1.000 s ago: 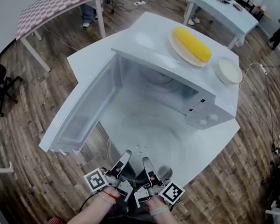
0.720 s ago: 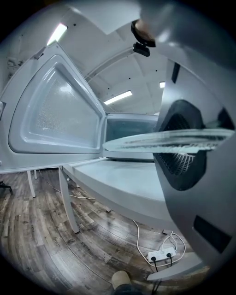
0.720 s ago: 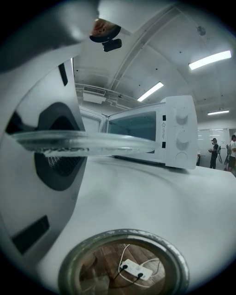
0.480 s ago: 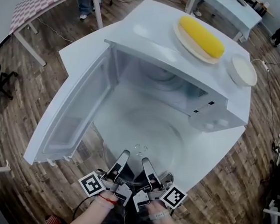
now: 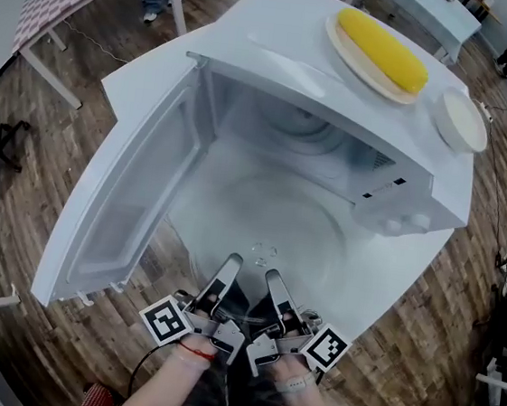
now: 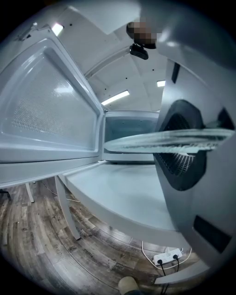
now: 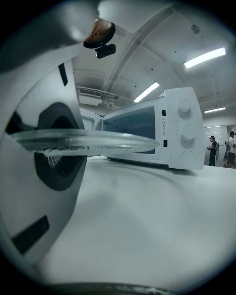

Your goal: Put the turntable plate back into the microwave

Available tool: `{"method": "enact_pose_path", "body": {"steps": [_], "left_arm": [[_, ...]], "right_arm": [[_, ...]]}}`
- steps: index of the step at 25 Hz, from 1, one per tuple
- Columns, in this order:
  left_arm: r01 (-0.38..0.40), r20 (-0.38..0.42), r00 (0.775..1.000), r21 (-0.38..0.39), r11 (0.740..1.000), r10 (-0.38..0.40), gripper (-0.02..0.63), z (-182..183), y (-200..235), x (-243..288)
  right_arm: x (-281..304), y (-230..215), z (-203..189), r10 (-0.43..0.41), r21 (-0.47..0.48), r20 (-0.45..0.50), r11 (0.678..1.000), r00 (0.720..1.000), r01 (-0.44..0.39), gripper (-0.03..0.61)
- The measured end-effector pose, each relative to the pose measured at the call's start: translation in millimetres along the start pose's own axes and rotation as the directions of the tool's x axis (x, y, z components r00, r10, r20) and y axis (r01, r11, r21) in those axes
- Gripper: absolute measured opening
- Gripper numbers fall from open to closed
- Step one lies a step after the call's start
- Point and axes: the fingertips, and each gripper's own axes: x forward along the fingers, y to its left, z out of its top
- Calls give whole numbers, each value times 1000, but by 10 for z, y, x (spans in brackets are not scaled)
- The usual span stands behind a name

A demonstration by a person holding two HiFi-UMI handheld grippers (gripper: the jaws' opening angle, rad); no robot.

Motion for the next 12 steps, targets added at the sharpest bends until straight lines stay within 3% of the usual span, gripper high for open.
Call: {"method": "enact_pose_path", "body": {"steps": [12], "left_arm": [[-1,-41,999,14,1000,1,49,107,-10,438]], "right_arm": [[273,1,310,9,-4,31,1000,999,-9,41]]}}
